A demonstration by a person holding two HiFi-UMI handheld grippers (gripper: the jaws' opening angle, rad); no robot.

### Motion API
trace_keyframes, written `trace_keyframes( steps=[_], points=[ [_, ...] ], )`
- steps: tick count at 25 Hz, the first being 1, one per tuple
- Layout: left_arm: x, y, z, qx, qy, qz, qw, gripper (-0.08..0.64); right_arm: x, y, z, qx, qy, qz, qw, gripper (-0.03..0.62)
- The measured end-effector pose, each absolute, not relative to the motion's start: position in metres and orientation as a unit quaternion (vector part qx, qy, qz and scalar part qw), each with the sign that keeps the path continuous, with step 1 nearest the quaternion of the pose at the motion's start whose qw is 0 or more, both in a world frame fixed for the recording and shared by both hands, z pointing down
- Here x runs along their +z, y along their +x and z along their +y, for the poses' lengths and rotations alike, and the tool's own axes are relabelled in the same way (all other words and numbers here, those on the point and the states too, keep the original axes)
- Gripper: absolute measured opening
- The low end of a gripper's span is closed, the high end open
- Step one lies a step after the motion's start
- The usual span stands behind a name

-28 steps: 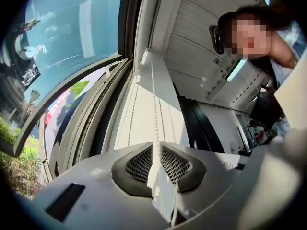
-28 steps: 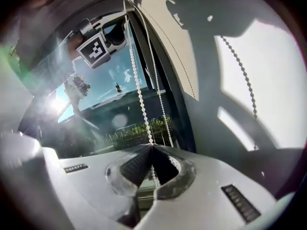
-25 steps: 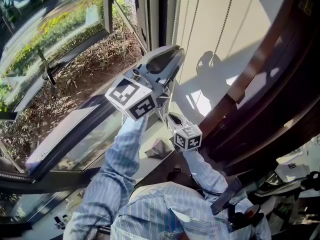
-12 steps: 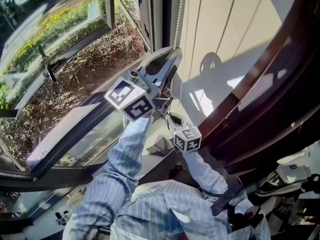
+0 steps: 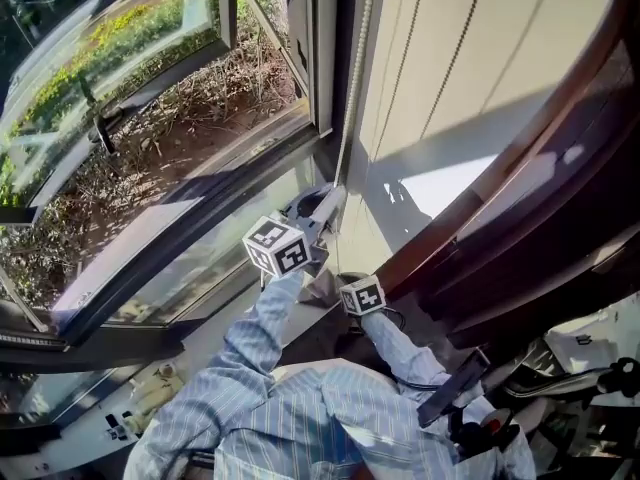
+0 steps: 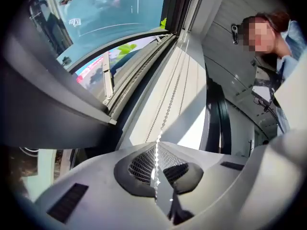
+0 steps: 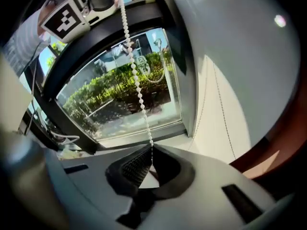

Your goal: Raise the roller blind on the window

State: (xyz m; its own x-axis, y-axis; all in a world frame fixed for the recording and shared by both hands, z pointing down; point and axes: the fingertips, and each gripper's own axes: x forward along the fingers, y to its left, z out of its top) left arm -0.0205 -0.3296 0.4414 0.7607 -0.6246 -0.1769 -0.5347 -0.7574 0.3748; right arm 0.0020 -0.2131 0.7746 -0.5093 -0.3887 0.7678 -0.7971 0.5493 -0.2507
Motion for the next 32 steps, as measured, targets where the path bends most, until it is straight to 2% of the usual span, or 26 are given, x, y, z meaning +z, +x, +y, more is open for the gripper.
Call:
trace_keyframes(
  steps=[2, 4, 7, 12, 15, 18, 24, 25, 26, 32],
  points=[
    [0.446, -0.022, -0.326, -0.142, 0.927, -0.313, 0.152, 0.012, 0.772, 0.003, -0.205, 0.291, 0.341, -0.822, 0.352, 0.006],
    [0.444, -0.02, -0.325, -0.13, 0.93, -0.311, 0.149, 0.011, 0.745, 0.0, -0.207, 0.286, 0.316, -0.843, 0.327, 0.012],
    [0.442, -0.02, -0.322, -0.138, 0.928, -0.307, 0.16, 0.012, 0.66, 0.002, -0.233, 0.25, 0.324, -0.882, 0.231, 0.065],
    [0.441, -0.022, -0.312, -0.149, 0.928, -0.307, 0.151, 0.012, 0.436, 0.003, -0.274, 0.114, 0.327, -0.937, 0.046, 0.077],
    [0.441, -0.018, -0.308, -0.154, 0.928, -0.304, 0.149, 0.012, 0.329, -0.007, -0.283, 0.027, 0.297, -0.955, -0.012, 0.098],
    [0.442, -0.011, -0.306, -0.151, 0.931, -0.296, 0.153, 0.012, 0.263, -0.016, -0.292, -0.021, 0.281, -0.959, -0.041, 0.1],
    [0.442, -0.004, -0.302, -0.147, 0.934, -0.287, 0.154, 0.012, 0.199, -0.022, -0.308, -0.031, 0.273, -0.958, -0.086, 0.088],
    [0.442, -0.004, -0.301, -0.146, 0.934, -0.286, 0.154, 0.012, 0.196, -0.02, -0.309, -0.03, 0.279, -0.955, -0.09, 0.035],
    [0.442, -0.004, -0.301, -0.146, 0.934, -0.286, 0.154, 0.012, 0.195, -0.019, -0.311, -0.03, 0.286, -0.953, -0.093, 0.014],
    [0.45, -0.005, -0.301, -0.15, 0.933, -0.281, 0.168, 0.012, 0.207, -0.011, -0.313, -0.073, 0.36, -0.921, -0.127, 0.006]
  ],
)
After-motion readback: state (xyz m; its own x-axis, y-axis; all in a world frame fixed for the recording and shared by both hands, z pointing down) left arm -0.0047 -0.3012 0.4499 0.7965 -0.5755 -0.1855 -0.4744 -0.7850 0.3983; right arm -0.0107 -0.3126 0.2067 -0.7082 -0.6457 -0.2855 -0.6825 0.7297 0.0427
